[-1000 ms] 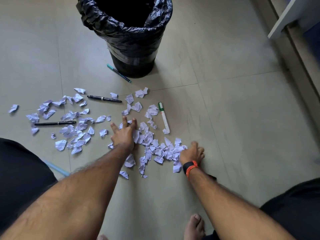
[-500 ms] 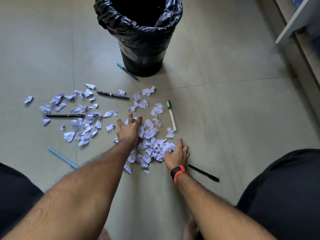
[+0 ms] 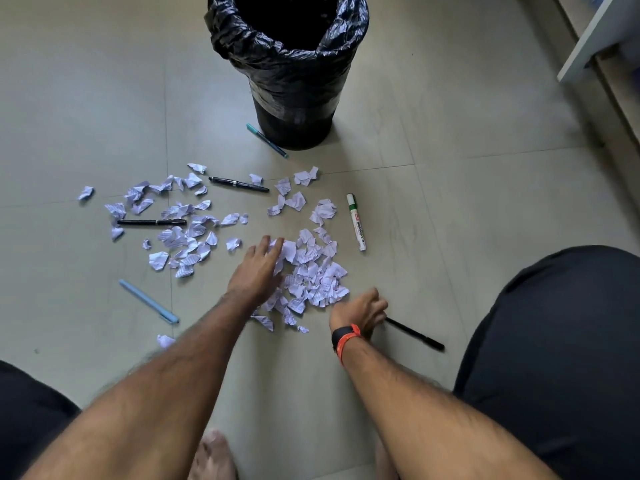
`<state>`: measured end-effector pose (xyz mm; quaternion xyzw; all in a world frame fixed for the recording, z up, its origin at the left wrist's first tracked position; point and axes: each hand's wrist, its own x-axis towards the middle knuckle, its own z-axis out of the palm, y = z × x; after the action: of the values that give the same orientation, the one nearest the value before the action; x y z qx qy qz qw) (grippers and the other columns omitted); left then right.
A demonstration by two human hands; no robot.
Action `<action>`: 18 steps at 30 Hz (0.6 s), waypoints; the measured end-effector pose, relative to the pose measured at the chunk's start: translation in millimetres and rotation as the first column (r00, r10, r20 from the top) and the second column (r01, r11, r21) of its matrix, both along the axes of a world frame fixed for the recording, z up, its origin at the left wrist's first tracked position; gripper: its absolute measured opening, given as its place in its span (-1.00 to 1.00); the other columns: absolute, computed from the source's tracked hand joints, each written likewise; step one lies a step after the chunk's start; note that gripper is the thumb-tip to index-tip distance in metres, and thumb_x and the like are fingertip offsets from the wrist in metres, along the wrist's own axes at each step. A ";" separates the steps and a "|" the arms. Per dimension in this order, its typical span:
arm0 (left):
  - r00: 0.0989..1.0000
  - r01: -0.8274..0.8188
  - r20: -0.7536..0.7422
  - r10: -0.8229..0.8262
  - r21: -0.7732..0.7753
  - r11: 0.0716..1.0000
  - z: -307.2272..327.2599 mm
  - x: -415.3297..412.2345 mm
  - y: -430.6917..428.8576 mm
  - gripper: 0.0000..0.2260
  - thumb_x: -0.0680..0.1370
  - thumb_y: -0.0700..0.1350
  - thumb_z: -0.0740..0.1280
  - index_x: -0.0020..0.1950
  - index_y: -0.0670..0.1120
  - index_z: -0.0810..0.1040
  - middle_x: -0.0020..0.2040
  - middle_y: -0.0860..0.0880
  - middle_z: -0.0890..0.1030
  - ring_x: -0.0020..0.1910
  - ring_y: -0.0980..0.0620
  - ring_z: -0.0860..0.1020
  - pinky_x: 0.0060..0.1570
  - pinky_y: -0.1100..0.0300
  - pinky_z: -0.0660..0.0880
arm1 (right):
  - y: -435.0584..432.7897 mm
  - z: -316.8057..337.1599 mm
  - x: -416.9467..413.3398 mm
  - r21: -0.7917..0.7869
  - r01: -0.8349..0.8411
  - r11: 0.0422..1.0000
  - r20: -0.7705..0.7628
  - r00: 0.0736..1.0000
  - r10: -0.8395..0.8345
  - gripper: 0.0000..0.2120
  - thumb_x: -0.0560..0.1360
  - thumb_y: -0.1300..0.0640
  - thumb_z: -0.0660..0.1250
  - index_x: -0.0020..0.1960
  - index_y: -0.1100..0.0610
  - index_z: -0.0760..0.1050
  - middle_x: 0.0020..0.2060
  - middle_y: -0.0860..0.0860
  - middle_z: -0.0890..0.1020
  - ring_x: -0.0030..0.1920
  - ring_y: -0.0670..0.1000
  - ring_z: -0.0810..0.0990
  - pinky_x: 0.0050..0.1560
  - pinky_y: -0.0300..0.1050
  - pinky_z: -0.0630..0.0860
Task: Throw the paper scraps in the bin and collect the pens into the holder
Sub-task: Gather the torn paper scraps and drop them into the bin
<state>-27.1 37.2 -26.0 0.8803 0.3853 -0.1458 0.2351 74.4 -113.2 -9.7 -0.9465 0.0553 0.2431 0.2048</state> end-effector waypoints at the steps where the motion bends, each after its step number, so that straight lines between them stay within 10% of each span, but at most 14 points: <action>1: 1.000 -0.016 0.015 0.016 -0.004 1.000 1.4 -2.8 -5.1 -0.31 0.57 -0.06 0.33 0.58 -0.06 0.02 0.57 -0.14 0.07 0.47 -0.19 0.22 0.38 -0.05 0.35 | -3.0 -0.8 -2.6 -0.009 0.012 1.000 -0.047 0.999 -0.012 -0.60 0.46 0.27 0.32 0.27 0.25 0.33 0.28 0.22 0.34 0.28 0.28 0.34 0.14 0.06 0.40; 9: 0.991 -0.093 0.107 0.081 0.118 0.989 4.4 -31.8 -12.7 -0.48 0.60 -0.09 0.22 0.53 -0.18 0.20 0.47 -0.15 0.33 0.38 -0.17 0.34 0.42 0.05 0.26 | 34.7 -8.1 -2.7 0.271 -0.125 0.954 -0.072 0.986 0.150 -0.50 0.41 0.45 0.19 0.32 0.22 0.38 0.27 0.19 0.36 0.15 0.29 0.51 0.17 0.00 0.44; 18: 0.938 -0.342 0.101 0.331 0.123 0.932 6.2 -52.0 -13.4 -0.45 0.65 -0.02 0.10 0.58 -0.18 0.02 0.57 -0.14 0.14 0.53 -0.10 0.12 0.52 0.07 0.05 | 45.7 -10.9 18.6 0.156 -0.193 0.969 -0.026 0.980 0.200 -0.50 0.45 0.37 0.21 0.39 0.24 0.33 0.31 0.23 0.34 0.27 0.31 0.40 0.26 0.01 0.36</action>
<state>-79.1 23.8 -19.9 0.8205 0.5301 -0.0417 0.2099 93.0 -67.5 -20.6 -0.9236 -0.0534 0.2852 0.2505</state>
